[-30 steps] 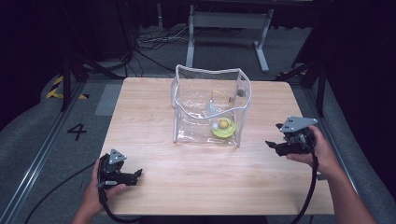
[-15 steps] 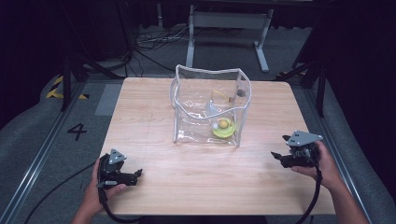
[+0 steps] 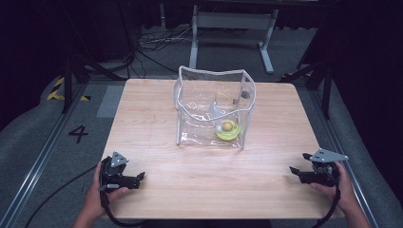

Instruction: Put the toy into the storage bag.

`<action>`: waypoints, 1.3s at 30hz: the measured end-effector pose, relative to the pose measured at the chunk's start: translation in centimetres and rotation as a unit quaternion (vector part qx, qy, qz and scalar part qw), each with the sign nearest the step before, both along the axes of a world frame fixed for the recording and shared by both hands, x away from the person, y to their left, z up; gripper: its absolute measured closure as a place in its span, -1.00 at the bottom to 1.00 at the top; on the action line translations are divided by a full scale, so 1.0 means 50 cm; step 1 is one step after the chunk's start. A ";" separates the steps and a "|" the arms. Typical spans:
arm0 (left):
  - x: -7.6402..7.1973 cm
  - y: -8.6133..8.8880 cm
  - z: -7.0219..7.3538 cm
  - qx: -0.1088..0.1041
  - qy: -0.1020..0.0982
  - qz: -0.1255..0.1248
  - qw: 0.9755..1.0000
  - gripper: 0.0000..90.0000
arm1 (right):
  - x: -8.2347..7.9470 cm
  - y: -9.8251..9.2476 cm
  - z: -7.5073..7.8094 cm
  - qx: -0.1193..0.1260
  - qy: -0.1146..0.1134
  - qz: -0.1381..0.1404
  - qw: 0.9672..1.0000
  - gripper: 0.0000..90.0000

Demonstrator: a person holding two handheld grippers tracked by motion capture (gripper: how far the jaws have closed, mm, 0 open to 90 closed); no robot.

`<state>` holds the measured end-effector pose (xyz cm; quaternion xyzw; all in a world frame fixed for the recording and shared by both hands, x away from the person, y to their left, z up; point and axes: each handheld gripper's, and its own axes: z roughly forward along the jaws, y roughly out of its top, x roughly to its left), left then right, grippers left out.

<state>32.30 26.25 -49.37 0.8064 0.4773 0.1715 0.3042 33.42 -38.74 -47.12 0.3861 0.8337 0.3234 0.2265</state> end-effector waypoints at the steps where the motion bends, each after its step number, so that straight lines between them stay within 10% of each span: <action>1: 0.000 0.000 0.000 0.000 0.000 0.000 1.000 -0.98 | -0.005 -0.009 -0.007 0.007 0.007 -0.001 1.000 -0.48; 13: 0.000 0.000 0.000 0.000 0.000 0.000 1.000 -0.98 | -0.042 -0.068 -0.052 0.065 0.033 -0.055 0.996 -0.59; 39: 0.002 0.000 0.000 -0.001 0.003 0.000 1.000 -1.00 | -0.039 -0.060 -0.053 0.063 0.035 -0.070 0.995 -0.65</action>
